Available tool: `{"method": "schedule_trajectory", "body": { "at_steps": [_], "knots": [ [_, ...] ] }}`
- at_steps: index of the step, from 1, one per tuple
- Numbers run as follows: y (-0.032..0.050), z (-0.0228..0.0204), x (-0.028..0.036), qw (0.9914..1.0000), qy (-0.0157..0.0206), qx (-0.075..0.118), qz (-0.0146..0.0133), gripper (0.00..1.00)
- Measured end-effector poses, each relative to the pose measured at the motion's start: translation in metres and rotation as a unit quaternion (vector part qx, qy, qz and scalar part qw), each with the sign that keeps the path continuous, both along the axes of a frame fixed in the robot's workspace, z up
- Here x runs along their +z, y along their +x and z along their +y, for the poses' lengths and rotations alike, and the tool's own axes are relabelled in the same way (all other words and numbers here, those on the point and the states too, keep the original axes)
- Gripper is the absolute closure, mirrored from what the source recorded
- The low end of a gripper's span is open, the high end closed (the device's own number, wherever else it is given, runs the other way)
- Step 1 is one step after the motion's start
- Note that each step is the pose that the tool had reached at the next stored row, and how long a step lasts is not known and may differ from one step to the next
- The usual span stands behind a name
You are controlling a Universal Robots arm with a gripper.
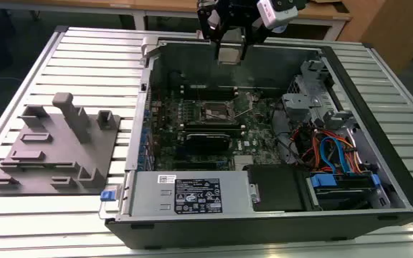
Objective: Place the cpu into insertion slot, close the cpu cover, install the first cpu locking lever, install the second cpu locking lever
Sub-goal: 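Place the cpu into insertion slot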
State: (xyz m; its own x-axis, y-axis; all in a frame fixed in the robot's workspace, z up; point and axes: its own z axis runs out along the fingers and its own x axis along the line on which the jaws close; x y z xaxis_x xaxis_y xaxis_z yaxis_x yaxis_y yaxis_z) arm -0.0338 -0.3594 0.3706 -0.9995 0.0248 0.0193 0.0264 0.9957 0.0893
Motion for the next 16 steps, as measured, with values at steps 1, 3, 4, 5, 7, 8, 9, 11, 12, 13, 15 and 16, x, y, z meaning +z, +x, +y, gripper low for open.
{"method": "schedule_trajectory", "body": {
  "at_steps": [1, 3, 4, 5, 7, 8, 9, 11, 12, 13, 15, 16],
  "knots": [
    [0.0, 0.0, 0.0, 1.0, 0.0, 0.0, 0.0, 0.46],
    [0.0, 0.0, 0.0, 1.0, 0.0, 0.0, 0.0, 0.46],
    [0.0, 0.0, 0.0, 1.0, 0.0, 0.0, 0.0, 0.46],
    [0.0, 0.0, 0.0, 1.0, 0.0, 0.0, 0.0, 0.46],
    [0.0, 0.0, 0.0, 1.0, 0.0, 0.0, 0.0, 0.46],
    [0.0, 0.0, 0.0, 1.0, 0.0, 0.0, 0.0, 0.46],
    [0.0, 0.0, 0.0, 1.0, 0.0, 0.0, 0.0, 0.46],
    [0.0, 0.0, 0.0, 1.0, 0.0, -0.001, 0.0, 0.46],
    [0.0, 0.0, 0.0, 1.0, 0.0, -0.001, 0.0, 0.46],
    [0.0, 0.0, 0.0, 1.0, 0.0, -0.002, 0.0, 0.46],
    [0.0, 0.0, 0.0, 0.99999, 0.0, -0.005, 0.0, 0.46],
    [0.0, 0.0, 0.0, 0.99997, 0.0, -0.007, 0.0, 0.46]
  ]
}}
